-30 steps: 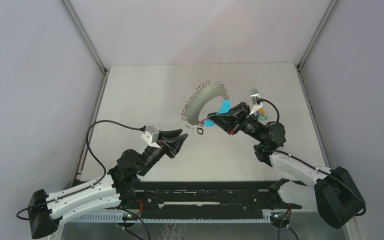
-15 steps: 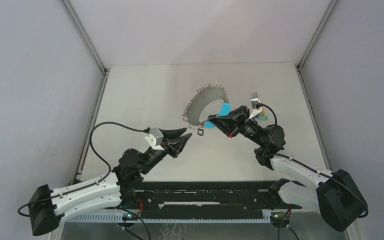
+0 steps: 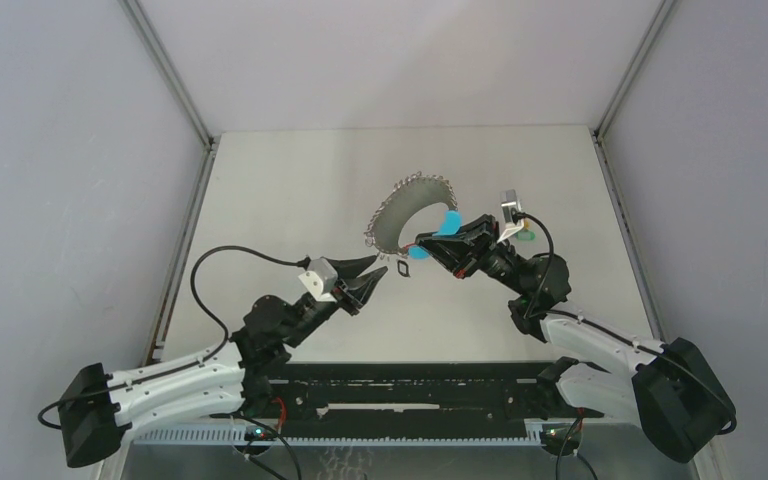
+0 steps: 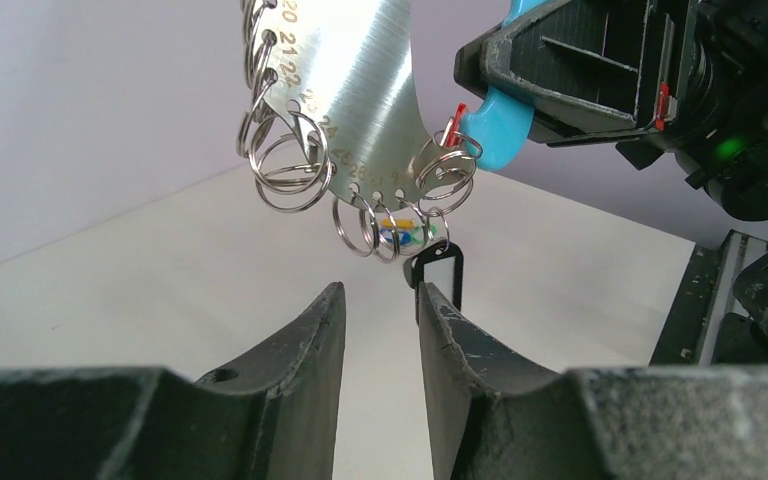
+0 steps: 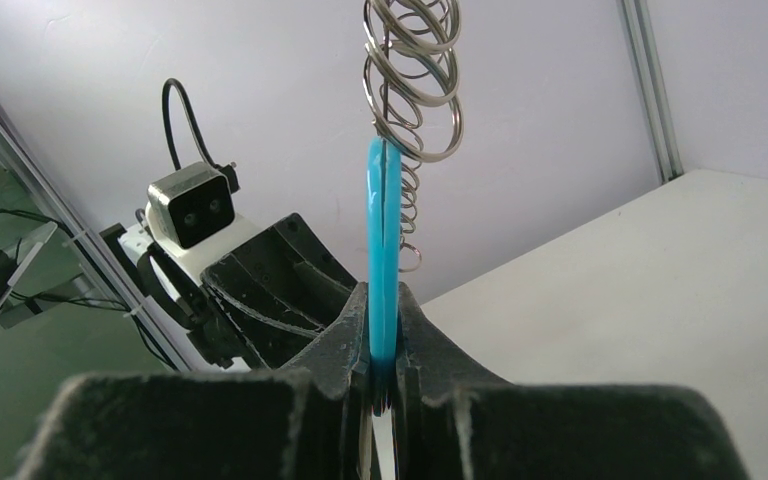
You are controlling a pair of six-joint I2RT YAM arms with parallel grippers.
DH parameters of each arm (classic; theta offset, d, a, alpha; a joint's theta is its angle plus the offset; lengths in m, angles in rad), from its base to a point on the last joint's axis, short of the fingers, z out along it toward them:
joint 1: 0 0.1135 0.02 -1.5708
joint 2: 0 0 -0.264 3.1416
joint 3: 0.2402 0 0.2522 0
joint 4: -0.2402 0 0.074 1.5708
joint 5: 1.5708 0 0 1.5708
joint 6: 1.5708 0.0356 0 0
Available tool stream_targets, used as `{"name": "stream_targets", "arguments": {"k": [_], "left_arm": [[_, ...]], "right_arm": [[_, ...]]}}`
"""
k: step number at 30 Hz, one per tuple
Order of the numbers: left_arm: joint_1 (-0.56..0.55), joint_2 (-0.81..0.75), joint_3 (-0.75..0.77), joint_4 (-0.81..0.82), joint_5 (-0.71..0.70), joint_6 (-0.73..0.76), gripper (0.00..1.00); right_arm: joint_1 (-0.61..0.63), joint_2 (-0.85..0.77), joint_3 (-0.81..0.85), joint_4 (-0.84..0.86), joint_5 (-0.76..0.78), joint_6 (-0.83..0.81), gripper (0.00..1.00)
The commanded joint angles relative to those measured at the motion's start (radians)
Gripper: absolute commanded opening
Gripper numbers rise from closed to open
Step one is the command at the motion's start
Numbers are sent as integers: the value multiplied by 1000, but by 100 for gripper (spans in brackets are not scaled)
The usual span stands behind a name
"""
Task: Put the keys on the keyring
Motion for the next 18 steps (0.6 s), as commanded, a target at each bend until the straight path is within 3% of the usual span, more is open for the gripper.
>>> {"name": "stream_targets", "arguments": {"k": [1,11,18], "left_arm": [[-5,2,32,71,1,30,38],[-6,1,42,92,-12,60,42],[-6,-1,47,92,-7,49,31]], "right_arm": [[9,-11,6,84,16,-14,0],[16,-14,-7,97,25,-18,0],[17,-17,-7,96,26,-17,0]]}}
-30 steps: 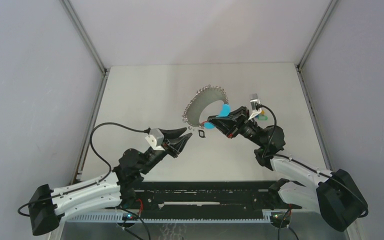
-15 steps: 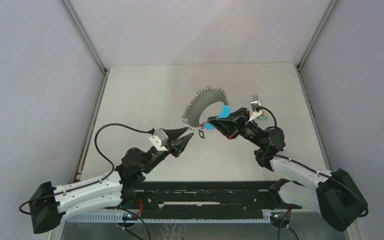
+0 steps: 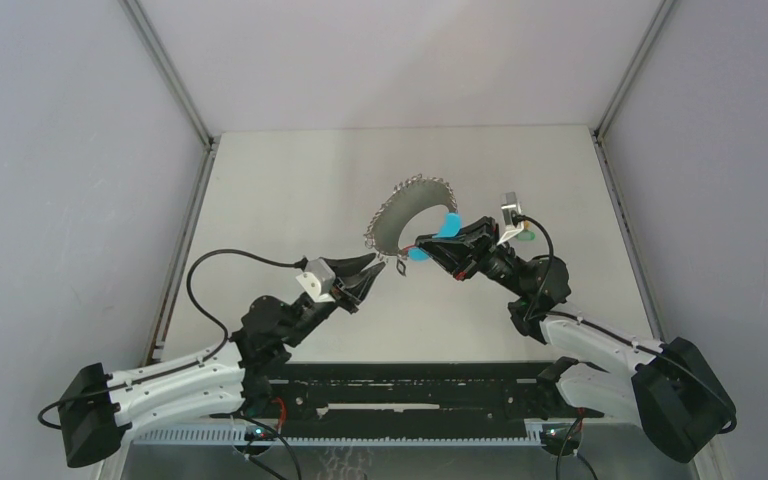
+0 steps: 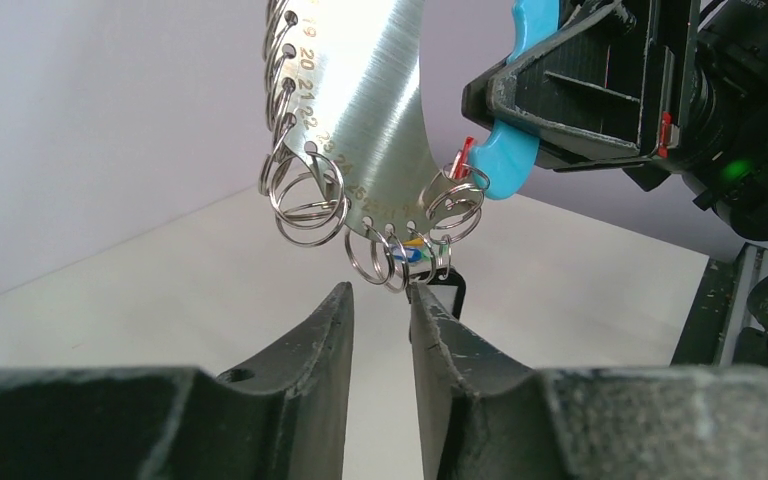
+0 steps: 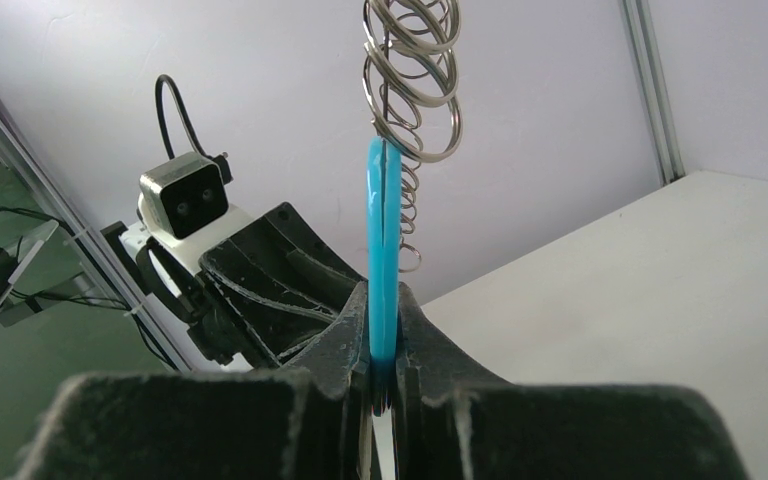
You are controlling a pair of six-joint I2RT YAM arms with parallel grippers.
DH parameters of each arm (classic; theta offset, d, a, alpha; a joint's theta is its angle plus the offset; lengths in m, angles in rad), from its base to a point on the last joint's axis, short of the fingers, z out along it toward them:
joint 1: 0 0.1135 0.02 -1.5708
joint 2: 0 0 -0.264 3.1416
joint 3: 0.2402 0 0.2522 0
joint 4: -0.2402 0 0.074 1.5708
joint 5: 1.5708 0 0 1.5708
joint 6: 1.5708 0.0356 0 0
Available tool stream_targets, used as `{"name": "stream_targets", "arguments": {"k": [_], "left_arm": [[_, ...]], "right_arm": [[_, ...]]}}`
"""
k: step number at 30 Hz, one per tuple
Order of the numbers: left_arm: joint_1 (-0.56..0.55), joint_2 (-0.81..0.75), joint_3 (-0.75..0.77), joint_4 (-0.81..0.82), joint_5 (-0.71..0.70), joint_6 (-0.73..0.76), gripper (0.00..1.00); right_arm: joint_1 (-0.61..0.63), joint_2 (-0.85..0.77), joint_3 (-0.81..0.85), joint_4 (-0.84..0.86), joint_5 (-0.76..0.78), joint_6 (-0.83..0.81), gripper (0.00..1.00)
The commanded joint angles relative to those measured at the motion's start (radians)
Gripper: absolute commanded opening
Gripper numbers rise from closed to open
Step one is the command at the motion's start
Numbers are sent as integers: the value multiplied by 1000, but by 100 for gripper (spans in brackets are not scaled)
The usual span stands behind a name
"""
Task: Put the keys on the keyring
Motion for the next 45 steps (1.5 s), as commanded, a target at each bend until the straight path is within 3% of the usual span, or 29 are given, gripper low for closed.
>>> {"name": "stream_targets", "arguments": {"k": [1,9,22,45], "left_arm": [[-6,-4,44,55,-6,13,30],[-6,-14,44,66,-123,-38,24],[-7,23,33,70,0,-110,27],[-9,3,53,84,-73,-40,33]], "right_arm": [[9,-17,7,78,21,-12,0],[11,-20,7,73,23,-9,0],[20,-36,-3,72,58,-9,0],[43,-22,-7,61,59,0,0]]}}
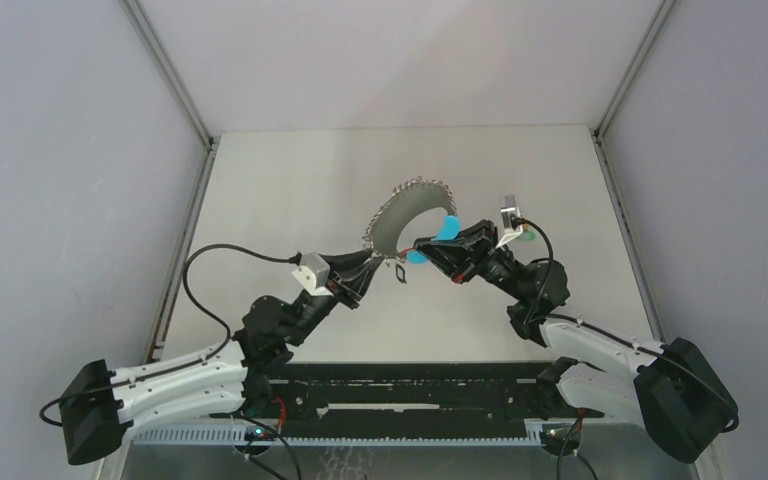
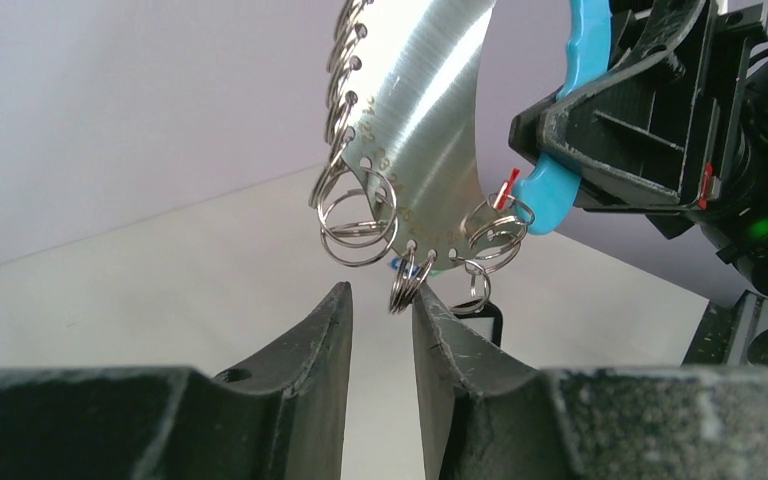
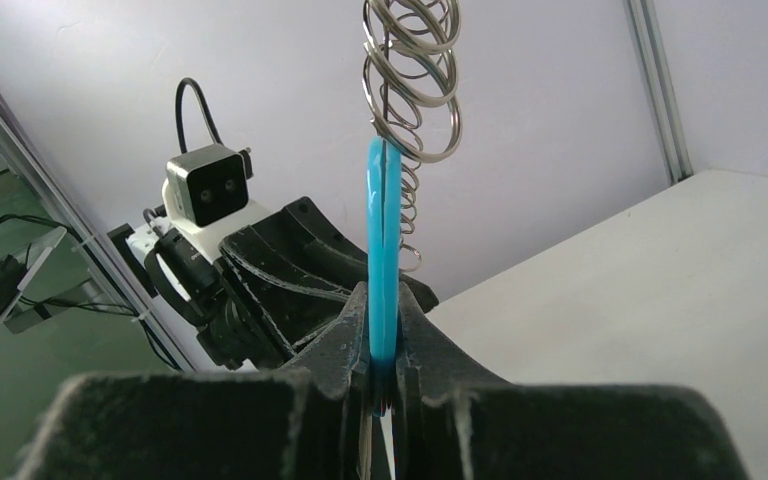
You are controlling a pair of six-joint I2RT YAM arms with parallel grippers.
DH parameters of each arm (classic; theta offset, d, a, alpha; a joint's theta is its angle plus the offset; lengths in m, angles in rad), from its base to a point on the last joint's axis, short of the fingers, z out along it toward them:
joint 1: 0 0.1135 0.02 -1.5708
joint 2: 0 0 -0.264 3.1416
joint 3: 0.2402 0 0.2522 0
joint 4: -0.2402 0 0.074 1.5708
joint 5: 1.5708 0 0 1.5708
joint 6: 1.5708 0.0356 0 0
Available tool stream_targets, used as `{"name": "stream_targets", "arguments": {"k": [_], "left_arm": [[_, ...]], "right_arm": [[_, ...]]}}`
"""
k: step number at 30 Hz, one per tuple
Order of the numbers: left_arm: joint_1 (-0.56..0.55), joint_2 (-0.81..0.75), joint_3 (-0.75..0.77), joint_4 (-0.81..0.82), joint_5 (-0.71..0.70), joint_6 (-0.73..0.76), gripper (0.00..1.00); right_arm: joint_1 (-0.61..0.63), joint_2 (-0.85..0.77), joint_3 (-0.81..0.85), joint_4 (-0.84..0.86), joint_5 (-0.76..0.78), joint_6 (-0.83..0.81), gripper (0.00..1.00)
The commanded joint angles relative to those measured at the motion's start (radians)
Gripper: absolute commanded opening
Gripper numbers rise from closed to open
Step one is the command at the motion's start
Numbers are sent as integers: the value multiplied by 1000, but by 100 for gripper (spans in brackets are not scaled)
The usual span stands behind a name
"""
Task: Put the keys on the keyring
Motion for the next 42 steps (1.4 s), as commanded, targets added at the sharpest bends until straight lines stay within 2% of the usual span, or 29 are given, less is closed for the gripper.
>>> {"name": "stream_targets", "arguments": {"k": [1,6,12,22,26,30,35,42], "left_arm": [[-5,-33,52,30,24,33,33],[-5,-34,49,23,93,43,32],[-8,-19,52,-10,125,71,24],[-7,-7,32,-44,91,113,0],[-8,-35,1,-22,46,83,0],[-8,-83,-26,-19,70,40,0],[-6,-94,-61,-5,76,7,0],[7,-66,-88,28,97,-25,0]], "right_arm": [[11,-11,6,55,24,5,0],[13,-12,6,3,54,37,0],[15,-17,-5,-22,66,74,0],[23,-23,-22,-66,79,105,0],[22,-27,-36,-79,74,100,0],[8,-44,-43,-131,76,91,0],[-19,-44,-22,-269,88,148,0],[-26,-20,-21,-320,87,214,0]]}}
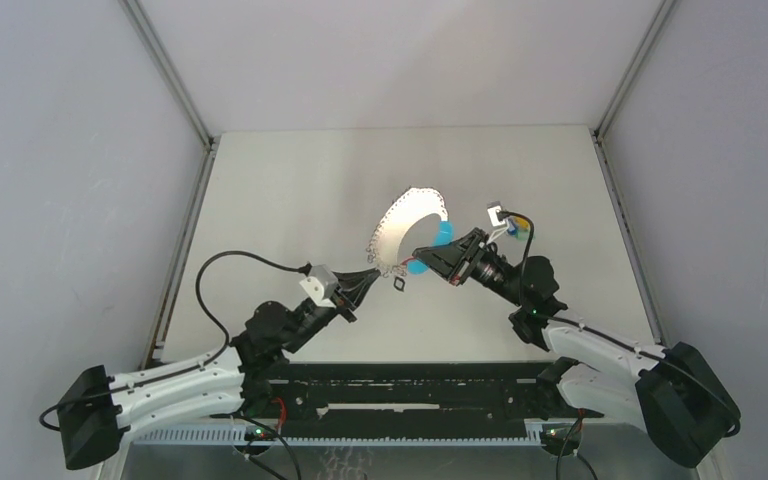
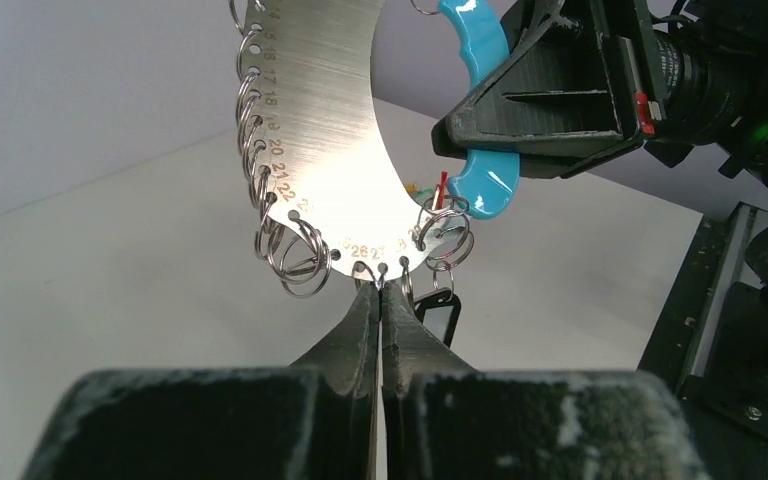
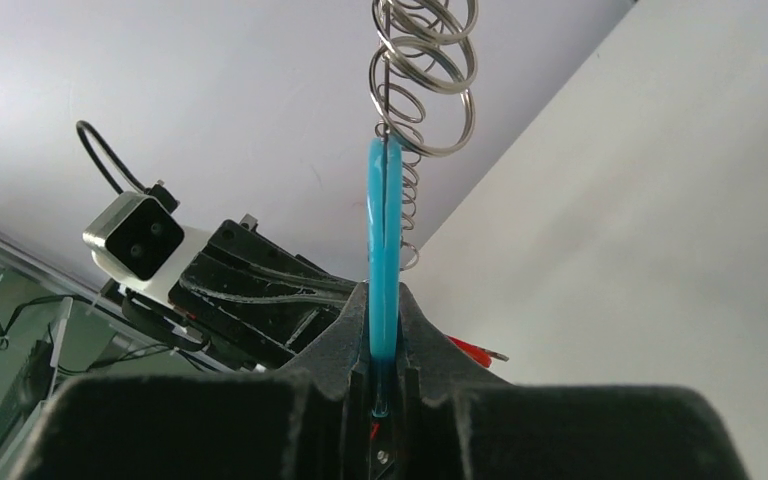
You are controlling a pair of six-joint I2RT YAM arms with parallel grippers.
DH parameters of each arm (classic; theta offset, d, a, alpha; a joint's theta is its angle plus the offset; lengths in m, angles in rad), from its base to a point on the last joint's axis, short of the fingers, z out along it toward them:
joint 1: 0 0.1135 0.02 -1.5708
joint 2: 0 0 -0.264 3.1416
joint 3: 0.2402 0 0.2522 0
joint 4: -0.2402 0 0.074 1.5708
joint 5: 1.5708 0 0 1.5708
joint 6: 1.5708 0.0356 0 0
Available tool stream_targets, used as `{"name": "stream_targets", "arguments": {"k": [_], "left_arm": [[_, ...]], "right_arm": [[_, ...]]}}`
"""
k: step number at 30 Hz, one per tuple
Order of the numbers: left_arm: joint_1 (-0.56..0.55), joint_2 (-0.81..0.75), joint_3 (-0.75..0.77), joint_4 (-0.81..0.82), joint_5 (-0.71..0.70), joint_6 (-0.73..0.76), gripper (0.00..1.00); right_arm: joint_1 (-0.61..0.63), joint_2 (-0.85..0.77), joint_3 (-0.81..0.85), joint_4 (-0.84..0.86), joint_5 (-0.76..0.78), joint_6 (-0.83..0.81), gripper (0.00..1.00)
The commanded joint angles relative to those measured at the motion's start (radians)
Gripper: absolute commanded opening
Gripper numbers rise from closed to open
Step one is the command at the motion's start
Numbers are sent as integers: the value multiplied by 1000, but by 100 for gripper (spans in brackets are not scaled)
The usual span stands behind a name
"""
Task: Put the keys on the keyring
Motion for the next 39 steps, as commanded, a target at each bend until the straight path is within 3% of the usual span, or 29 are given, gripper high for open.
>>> {"name": "stream_targets", "arguments": {"k": [1,6,8,12,15,22,33,39], "left_arm": [[8,2,-25,121,23,-49,0],[16,-8,-59,51,-115,-161,1],[17,-23,-79,37,-139,-210,15],[17,-59,-86,-10,-194,-276,24],[17,-77,-77,-43,-174,-279,29],[0,-86,-131,46,60,-225,37],[6,-47,-69,60,-53,-206,43],[9,4,-55,93,-3,-184,43]], "right_arm": [[-10,6,17,-57,18,44,0],[-18,-19,12,-49,38,43,0],[-18,-32,12,-43,35,40,0],[-18,-44,11,-53,34,33,0],[-17,-46,9,-54,47,32,0],[-5,-56,8,-39,74,-1,0],[12,-43,6,18,35,-49,0],[20,-39,0,43,31,-59,0]]}}
